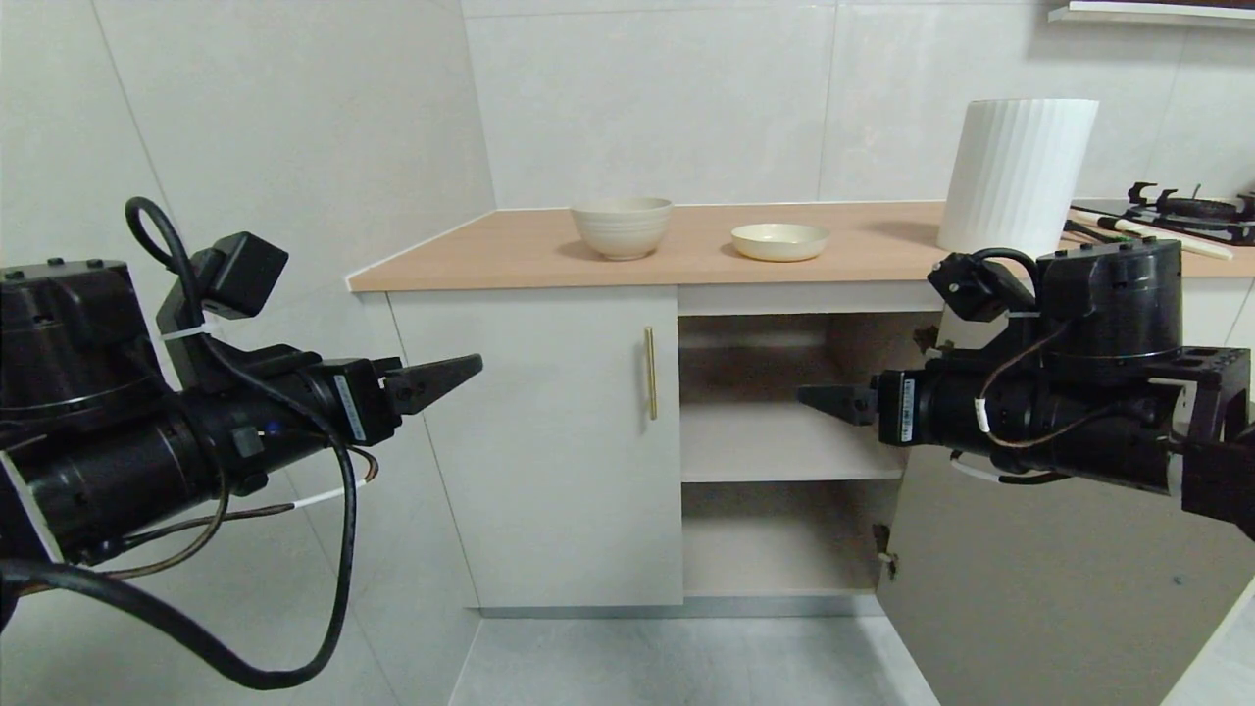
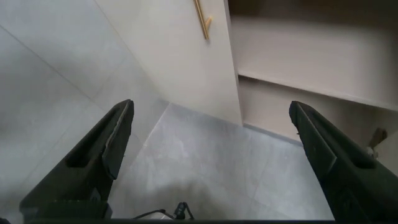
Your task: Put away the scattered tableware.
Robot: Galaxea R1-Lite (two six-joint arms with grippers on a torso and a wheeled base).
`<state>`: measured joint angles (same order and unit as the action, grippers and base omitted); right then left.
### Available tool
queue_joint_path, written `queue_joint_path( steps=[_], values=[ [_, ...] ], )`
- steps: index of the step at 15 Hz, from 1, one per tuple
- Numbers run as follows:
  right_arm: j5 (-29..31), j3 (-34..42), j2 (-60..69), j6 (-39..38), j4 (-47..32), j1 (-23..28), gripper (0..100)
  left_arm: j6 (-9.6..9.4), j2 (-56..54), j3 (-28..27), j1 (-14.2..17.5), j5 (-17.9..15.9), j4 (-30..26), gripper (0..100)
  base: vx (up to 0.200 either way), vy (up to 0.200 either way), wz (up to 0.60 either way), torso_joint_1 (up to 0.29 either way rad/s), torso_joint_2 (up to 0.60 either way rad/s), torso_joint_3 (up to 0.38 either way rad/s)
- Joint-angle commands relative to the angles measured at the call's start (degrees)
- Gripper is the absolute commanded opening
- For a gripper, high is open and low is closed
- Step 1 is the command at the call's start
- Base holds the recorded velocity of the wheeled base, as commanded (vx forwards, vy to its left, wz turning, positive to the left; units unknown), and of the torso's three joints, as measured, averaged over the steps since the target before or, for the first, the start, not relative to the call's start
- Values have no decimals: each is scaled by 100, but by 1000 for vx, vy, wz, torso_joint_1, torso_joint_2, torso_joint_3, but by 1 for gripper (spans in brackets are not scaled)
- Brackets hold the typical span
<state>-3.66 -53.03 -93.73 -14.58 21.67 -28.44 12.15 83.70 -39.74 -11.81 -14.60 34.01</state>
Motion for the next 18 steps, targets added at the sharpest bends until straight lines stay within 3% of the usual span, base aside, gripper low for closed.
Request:
queue_joint_path(
  steps=[1, 9, 18],
  values=[
    [-3, -23, 110, -1, -155, -4, 100, -3, 15, 10, -5, 1, 0, 100, 0, 0, 0, 0, 0, 0],
    [-39, 29, 294, -10, -260, -206, 100, -11, -29, -34, -234, 10, -70, 100, 0, 0, 0, 0, 0, 0],
    [-100, 153, 338, -27, -269, -223, 100, -11, -82, -86, -234, 10, -255, 100, 200, 0, 0, 2, 0, 3]
  ],
)
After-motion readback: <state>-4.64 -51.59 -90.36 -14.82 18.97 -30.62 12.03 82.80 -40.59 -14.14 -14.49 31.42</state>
